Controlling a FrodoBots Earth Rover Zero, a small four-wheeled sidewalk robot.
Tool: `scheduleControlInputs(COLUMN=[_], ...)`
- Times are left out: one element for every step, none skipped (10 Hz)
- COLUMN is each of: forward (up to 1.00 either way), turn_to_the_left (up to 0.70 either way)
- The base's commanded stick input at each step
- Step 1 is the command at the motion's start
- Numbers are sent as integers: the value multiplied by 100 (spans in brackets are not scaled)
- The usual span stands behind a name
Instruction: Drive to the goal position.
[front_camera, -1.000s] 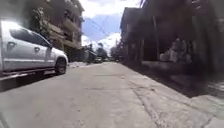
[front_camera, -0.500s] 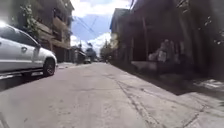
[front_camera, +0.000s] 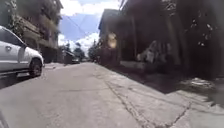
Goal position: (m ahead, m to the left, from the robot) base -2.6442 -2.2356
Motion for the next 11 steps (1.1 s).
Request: scheduleControlInputs(forward=[0,0,0,0,0,0,0,0,0,0,0], turn_to_the_left=[-85,-85,-85,-85,-85,-85,-85,-85,-85,-85,-85])
